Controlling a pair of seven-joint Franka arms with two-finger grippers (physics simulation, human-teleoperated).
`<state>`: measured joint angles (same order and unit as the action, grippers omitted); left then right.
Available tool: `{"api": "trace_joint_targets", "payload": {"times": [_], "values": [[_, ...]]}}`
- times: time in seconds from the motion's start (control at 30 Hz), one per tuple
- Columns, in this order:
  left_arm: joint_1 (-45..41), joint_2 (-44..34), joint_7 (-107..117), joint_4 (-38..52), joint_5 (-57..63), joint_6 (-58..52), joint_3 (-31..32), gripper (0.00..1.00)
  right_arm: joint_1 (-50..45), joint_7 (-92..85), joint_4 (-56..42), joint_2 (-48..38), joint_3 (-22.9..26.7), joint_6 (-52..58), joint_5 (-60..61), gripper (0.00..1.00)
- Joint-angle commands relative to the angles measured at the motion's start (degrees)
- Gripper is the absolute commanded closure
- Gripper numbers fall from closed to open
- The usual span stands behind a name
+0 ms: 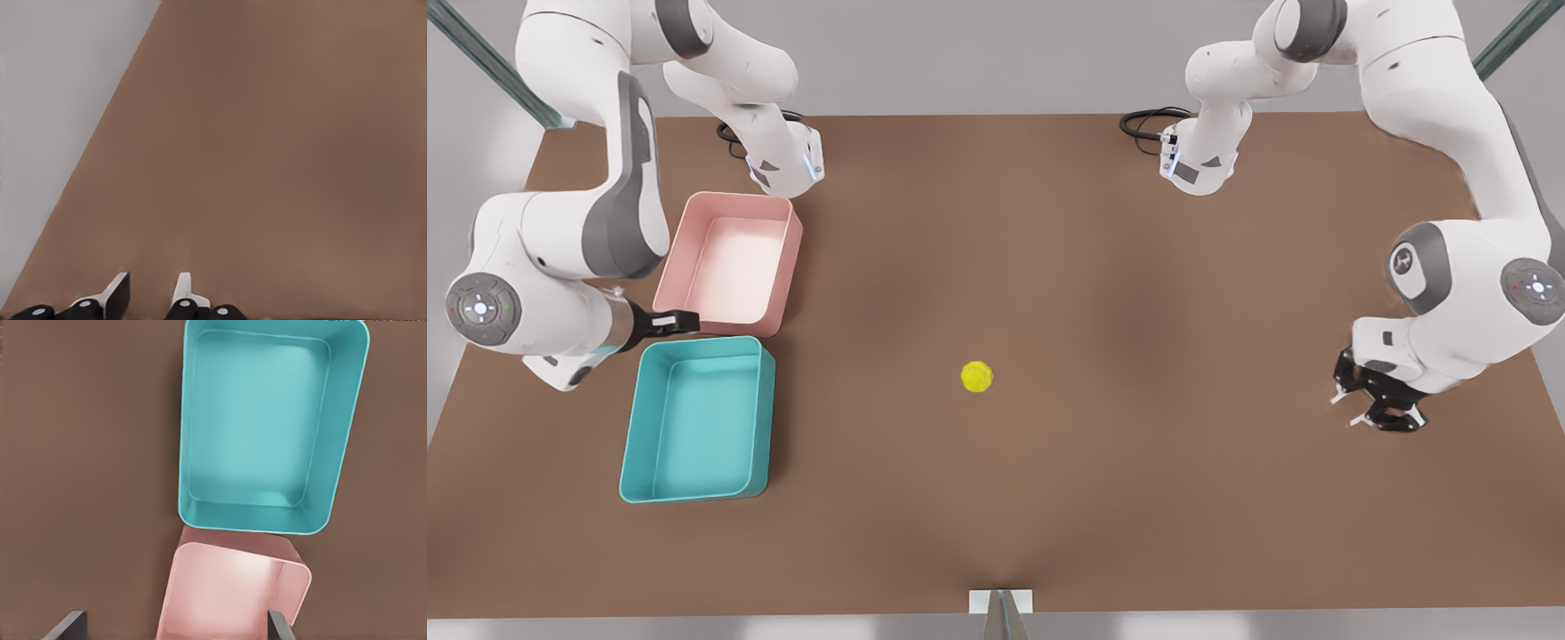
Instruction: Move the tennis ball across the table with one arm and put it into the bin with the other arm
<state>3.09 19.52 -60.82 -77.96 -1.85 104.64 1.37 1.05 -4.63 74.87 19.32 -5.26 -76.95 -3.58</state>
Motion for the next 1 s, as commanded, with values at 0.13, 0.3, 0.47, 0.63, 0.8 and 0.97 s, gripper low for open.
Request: {"api": "trace_joint_targets", "payload": {"times": [0.13,0.3,0.47,0.63,0.8,0.97], "values": [[-3.44,-1.33,72.70,10.81,-0.52,-33.19,-2.87,0.00,-14.49,1.47,0.45,5.20,-0.28,-7.51,0.42,0.00],[-2.91,-0.98,68.64,11.17,-0.61,-33.27,-2.95,0.00,-20.56,17.99,13.28,6.61,-0.28,-33.70,1.03,0.00],[-2.74,-0.98,68.20,11.08,-0.87,-33.19,-2.95,0.00,-20.92,24.32,28.38,4.59,-0.36,-55.66,2.53,0.00],[-2.04,-0.98,68.20,11.08,-0.78,-33.19,-2.95,0.00,-18.19,23.97,41.49,0.72,-0.19,-69.03,2.53,0.00],[-2.03,-0.98,68.20,10.90,-0.78,-33.19,-2.95,0.00,-17.66,23.27,47.82,-0.51,0.16,-73.61,2.35,0.00],[-2.03,-0.80,68.20,10.90,-0.87,-33.27,-2.95,0.00,-16.26,23.09,50.20,-1.04,0.43,-73.88,1.82,0.00]]}}
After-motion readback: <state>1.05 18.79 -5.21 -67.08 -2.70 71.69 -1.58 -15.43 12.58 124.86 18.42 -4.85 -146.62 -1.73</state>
